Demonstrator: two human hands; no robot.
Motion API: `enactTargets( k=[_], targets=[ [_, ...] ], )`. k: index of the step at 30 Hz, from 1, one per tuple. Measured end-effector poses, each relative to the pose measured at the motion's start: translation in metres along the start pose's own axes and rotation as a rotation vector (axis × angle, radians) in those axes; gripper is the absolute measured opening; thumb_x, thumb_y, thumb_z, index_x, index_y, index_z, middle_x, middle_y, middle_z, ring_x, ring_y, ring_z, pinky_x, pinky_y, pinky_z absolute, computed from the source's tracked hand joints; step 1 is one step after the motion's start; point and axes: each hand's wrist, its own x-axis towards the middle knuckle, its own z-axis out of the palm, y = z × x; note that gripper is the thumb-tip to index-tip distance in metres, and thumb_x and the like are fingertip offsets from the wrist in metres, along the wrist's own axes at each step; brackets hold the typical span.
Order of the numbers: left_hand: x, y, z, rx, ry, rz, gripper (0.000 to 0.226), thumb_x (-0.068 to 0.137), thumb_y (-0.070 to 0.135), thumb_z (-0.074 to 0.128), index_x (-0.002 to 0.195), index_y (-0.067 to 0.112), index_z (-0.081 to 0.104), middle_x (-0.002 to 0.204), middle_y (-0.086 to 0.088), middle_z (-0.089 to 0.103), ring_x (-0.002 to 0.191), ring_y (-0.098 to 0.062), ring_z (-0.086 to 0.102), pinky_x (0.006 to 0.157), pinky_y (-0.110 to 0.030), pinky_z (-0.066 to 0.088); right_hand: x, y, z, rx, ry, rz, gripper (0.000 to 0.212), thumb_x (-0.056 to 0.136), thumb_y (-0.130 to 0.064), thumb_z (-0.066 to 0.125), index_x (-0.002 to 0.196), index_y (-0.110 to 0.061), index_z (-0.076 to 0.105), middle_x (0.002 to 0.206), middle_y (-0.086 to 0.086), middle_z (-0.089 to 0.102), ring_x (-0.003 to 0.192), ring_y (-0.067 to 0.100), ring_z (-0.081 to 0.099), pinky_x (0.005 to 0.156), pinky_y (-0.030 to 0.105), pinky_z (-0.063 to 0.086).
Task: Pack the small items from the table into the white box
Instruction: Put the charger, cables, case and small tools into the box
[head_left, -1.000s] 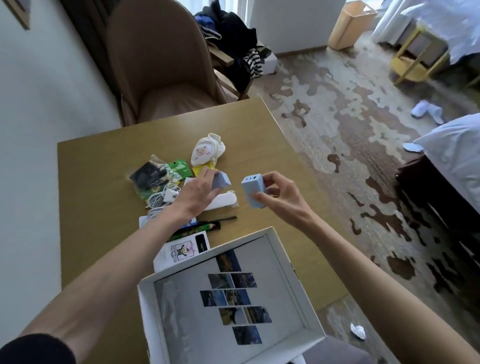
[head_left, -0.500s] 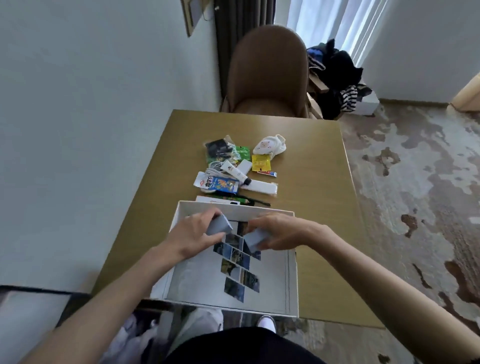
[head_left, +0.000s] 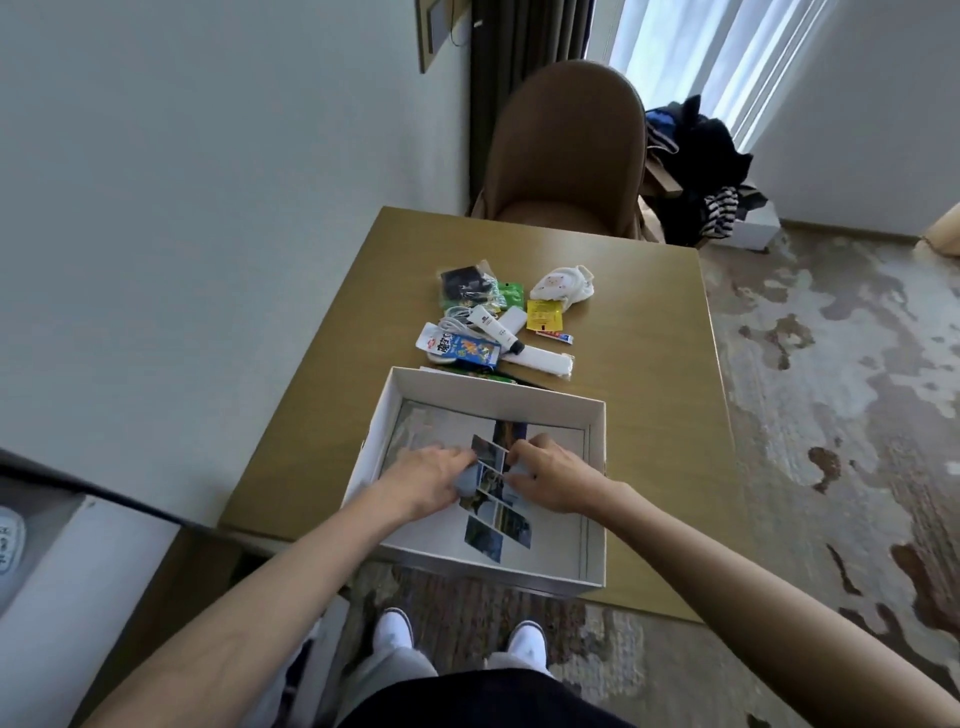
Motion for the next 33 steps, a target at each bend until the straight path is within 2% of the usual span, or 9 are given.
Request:
enactTargets(
  k=[4, 9, 11, 14, 17, 20, 23, 28, 33],
  targets=[
    [0.001, -0.006, -0.002, -0.174, -0.083, 0.017, 0.056, 0.081, 0.035, 0.068, 0.133, 0.027, 0.046, 0.130, -0.003, 0.059, 0.115, -0.022, 0.056, 0.092, -0.037, 0.048, 0.001, -0.012, 0.002, 0.059, -0.027, 0.071, 0.024, 0.087, -0.026, 0.061, 0.110, -0.026, 0.053, 0.111, 0.003, 0.052, 0.091, 0.020, 0.054, 0.075, 0.032, 0.051],
    [0.001, -0.010, -0.003, -0.370, -0.217, 0.000, 0.056, 0.079, 0.033, 0.074, 0.129, 0.026, 0.050, 0.131, -0.002, 0.057, 0.112, -0.018, 0.056, 0.096, -0.035, 0.047, -0.019, -0.021, 0.003, 0.116, -0.211, 0.023, 0.046, 0.086, -0.030, 0.066, 0.129, -0.025, 0.050, 0.108, -0.003, 0.053, 0.083, 0.008, 0.051, 0.061, 0.018, 0.039],
    [0.000, -0.010, -0.003, -0.349, -0.242, 0.035, 0.059, 0.080, 0.031, 0.073, 0.133, 0.026, 0.048, 0.135, -0.001, 0.054, 0.117, -0.018, 0.053, 0.100, -0.034, 0.044, -0.028, -0.020, 0.003, 0.081, -0.306, 0.058, 0.047, 0.083, -0.018, 0.068, 0.127, -0.023, 0.052, 0.107, -0.004, 0.053, 0.083, 0.008, 0.051, 0.064, 0.020, 0.041],
    [-0.002, -0.004, -0.001, -0.363, -0.282, 0.083, 0.063, 0.082, 0.027, 0.073, 0.139, 0.024, 0.045, 0.141, 0.002, 0.050, 0.125, -0.016, 0.048, 0.101, -0.028, 0.037, -0.037, -0.019, -0.002, 0.028, -0.456, 0.115, 0.048, 0.081, -0.006, 0.067, 0.126, -0.018, 0.055, 0.117, 0.002, 0.059, 0.101, 0.018, 0.056, 0.082, 0.030, 0.049],
    [-0.003, 0.007, -0.001, -0.378, -0.348, 0.141, 0.056, 0.083, 0.027, 0.071, 0.135, 0.024, 0.050, 0.137, 0.001, 0.053, 0.121, -0.016, 0.051, 0.100, -0.032, 0.041, -0.041, -0.021, -0.005, -0.063, -0.543, 0.123, 0.049, 0.084, 0.000, 0.062, 0.131, -0.014, 0.055, 0.126, 0.007, 0.059, 0.111, 0.023, 0.056, 0.083, 0.029, 0.046],
    [-0.004, 0.020, 0.001, -0.356, -0.388, 0.229, 0.043, 0.087, 0.028, 0.067, 0.128, 0.021, 0.056, 0.128, -0.003, 0.060, 0.108, -0.015, 0.056, 0.092, -0.031, 0.045, -0.042, -0.023, -0.005, -0.207, -0.545, 0.113, 0.040, 0.088, -0.001, 0.059, 0.127, -0.012, 0.058, 0.125, 0.008, 0.059, 0.113, 0.025, 0.056, 0.085, 0.032, 0.047],
    [-0.003, 0.029, 0.003, -0.397, -0.421, 0.273, 0.041, 0.089, 0.024, 0.064, 0.129, 0.016, 0.055, 0.129, -0.005, 0.059, 0.112, -0.018, 0.056, 0.096, -0.032, 0.046, -0.041, -0.023, -0.004, -0.298, -0.533, 0.112, 0.034, 0.090, -0.005, 0.058, 0.123, -0.010, 0.062, 0.123, 0.010, 0.061, 0.110, 0.026, 0.057, 0.091, 0.038, 0.050],
    [0.002, 0.033, 0.002, -0.482, -0.430, 0.268, 0.039, 0.086, 0.022, 0.068, 0.124, 0.015, 0.058, 0.123, -0.006, 0.061, 0.110, -0.019, 0.057, 0.096, -0.037, 0.048, -0.041, -0.017, -0.004, -0.161, -0.499, 0.131, 0.043, 0.086, -0.010, 0.064, 0.127, -0.021, 0.059, 0.124, 0.003, 0.059, 0.096, 0.015, 0.049, 0.083, 0.031, 0.046],
    [0.005, 0.037, 0.004, -0.641, -0.466, 0.246, 0.042, 0.081, 0.014, 0.069, 0.121, 0.014, 0.058, 0.114, 0.000, 0.060, 0.101, -0.012, 0.057, 0.082, -0.024, 0.051, -0.038, -0.017, -0.005, -0.117, -0.500, 0.118, 0.047, 0.085, -0.016, 0.069, 0.130, -0.020, 0.058, 0.124, 0.005, 0.060, 0.107, 0.022, 0.055, 0.090, 0.036, 0.048]
  ],
)
